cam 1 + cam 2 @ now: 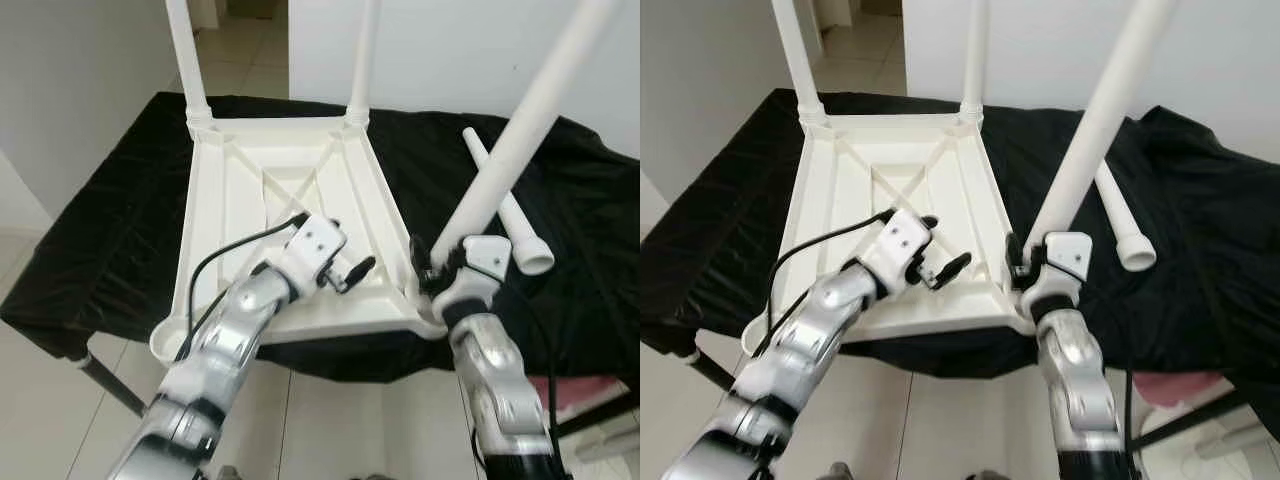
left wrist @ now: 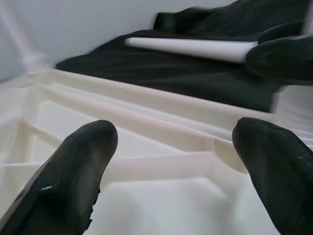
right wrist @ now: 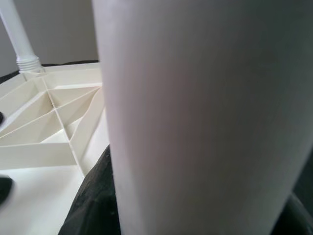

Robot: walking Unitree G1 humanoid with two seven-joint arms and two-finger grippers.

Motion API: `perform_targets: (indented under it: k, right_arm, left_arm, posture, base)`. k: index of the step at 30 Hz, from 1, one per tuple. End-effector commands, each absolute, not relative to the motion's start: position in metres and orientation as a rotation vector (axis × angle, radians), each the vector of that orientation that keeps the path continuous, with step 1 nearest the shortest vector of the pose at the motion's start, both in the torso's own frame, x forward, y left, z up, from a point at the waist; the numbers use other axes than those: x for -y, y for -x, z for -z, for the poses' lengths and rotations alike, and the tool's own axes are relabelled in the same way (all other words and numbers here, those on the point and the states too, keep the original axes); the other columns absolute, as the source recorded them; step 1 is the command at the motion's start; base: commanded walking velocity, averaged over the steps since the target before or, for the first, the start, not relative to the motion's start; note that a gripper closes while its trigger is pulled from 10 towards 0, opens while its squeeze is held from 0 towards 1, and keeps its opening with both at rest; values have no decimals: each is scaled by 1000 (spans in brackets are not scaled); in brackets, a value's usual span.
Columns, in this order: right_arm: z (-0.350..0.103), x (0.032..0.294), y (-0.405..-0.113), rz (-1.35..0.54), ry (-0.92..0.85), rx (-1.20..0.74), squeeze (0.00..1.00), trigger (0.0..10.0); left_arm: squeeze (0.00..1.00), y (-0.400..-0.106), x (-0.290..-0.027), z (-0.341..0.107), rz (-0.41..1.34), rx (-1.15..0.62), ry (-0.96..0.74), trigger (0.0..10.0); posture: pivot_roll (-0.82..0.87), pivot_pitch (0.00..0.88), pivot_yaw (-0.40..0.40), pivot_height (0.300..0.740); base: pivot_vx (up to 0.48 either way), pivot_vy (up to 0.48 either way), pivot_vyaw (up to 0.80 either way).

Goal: Building children table

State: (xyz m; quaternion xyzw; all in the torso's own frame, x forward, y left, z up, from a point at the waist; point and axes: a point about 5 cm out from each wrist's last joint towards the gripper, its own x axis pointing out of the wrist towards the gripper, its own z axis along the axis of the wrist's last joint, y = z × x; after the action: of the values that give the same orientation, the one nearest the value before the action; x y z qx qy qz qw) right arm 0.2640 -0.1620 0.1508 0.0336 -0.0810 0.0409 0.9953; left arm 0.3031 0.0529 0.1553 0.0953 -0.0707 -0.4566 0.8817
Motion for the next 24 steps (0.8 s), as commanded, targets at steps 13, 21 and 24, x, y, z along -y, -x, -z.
perform_targets:
  k: [13, 21, 24]
  right_arm:
    - [-122, 176, -246, -31, -17, 143, 0, 10000]
    - [-120, 171, -251, -132, 56, 170, 0, 10000]
    - [-119, 167, -251, -209, 137, 190, 0, 10000]
  left_arm:
    - [0, -266, -54, -155, 1211, 88, -154, 10000]
    - [0, -253, -59, -157, 1297, 45, -163, 10000]
    - [0, -251, -61, -161, 1301, 34, -128, 10000]
  posture:
    - [-47, 0, -34, 740]
    - [-47, 0, -27, 740]
    - [-41, 0, -26, 740]
  base:
    - [0, 0, 0]
    - [0, 0, 0]
    - [0, 0, 0]
